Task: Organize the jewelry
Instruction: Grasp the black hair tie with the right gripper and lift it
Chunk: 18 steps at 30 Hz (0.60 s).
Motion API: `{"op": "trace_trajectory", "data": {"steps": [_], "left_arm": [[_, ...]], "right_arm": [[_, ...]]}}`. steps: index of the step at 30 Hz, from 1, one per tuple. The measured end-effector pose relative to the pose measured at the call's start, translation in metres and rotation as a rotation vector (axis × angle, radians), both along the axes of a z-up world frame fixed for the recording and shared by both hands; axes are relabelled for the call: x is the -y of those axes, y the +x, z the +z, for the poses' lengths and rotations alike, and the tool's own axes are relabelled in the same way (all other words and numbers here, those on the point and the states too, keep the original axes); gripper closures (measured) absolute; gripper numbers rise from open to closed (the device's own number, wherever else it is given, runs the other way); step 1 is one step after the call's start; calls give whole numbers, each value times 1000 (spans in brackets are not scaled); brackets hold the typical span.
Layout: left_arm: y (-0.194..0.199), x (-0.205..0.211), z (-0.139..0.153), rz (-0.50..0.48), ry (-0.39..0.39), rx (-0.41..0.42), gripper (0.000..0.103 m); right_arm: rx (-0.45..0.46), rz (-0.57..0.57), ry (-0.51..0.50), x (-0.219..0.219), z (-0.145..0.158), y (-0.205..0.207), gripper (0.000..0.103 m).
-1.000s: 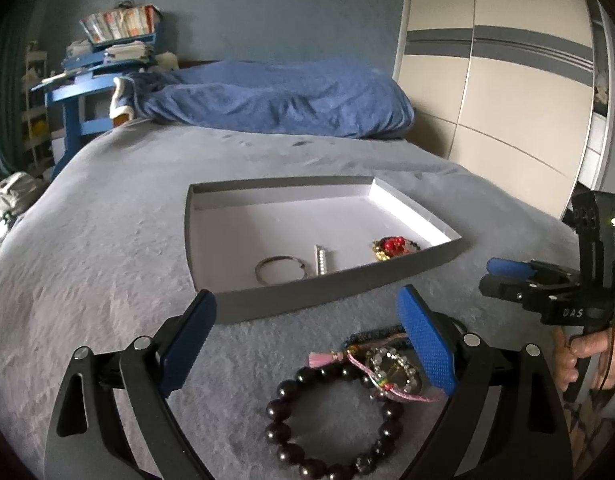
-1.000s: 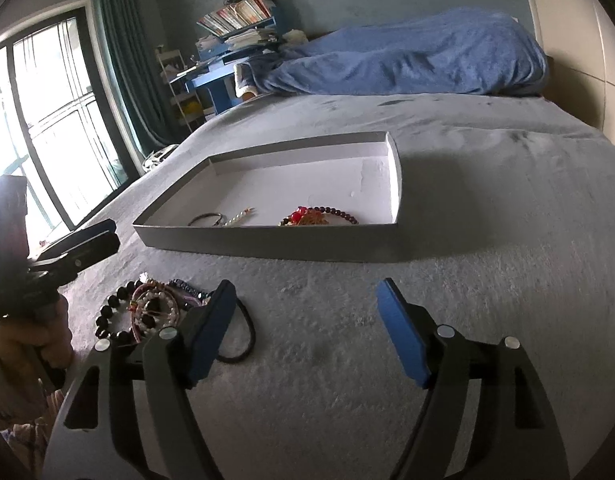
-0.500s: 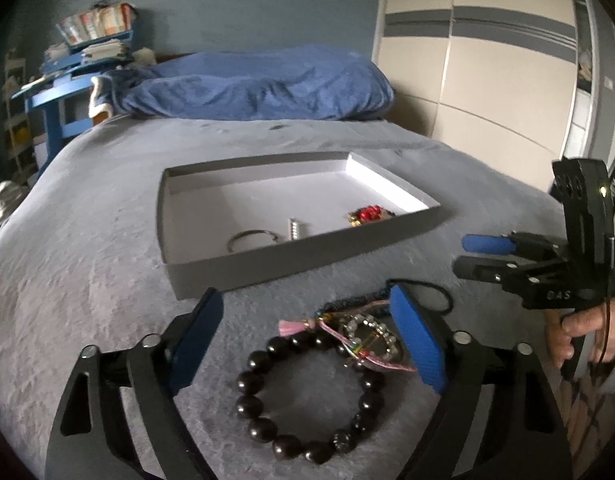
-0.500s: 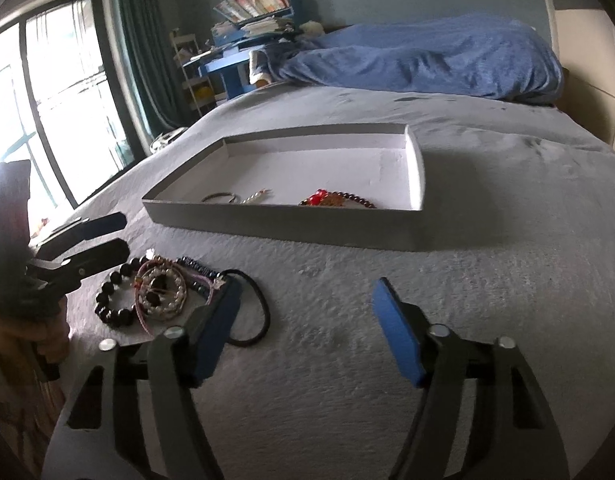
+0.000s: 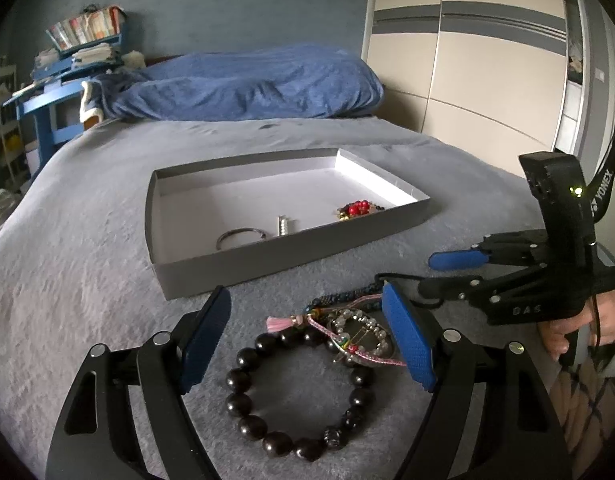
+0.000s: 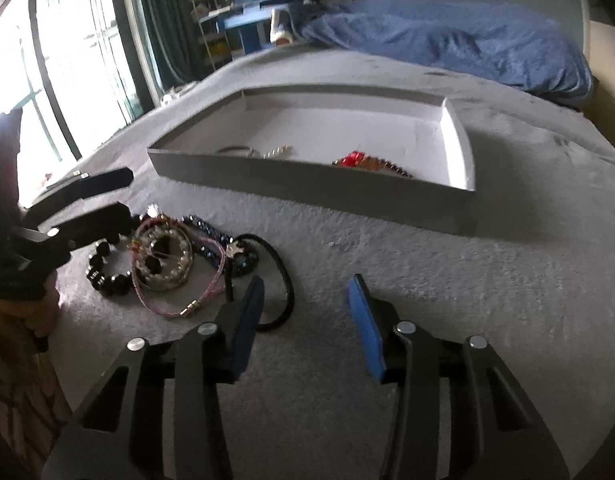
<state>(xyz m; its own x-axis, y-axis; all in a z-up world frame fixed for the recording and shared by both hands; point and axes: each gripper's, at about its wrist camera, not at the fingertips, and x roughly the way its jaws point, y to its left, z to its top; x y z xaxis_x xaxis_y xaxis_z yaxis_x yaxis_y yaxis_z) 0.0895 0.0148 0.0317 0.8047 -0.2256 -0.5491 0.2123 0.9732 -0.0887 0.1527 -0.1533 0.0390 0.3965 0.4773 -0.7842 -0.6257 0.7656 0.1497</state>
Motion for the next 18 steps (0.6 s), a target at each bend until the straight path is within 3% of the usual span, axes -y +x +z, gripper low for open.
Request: {"op": "trace_trajectory", "data": {"steps": [3,8,18], "left_arm": [[1,0,0,1,4,-5,24],[2,0,0,9,4,-9,24],[2,0,-1,12,12,-10,24]], "right_arm": [[6,18,-48,-9,-3,0,62],[26,20,-52,-5,-2,-3,99],[12,-113,3,37,3,16,100]]}}
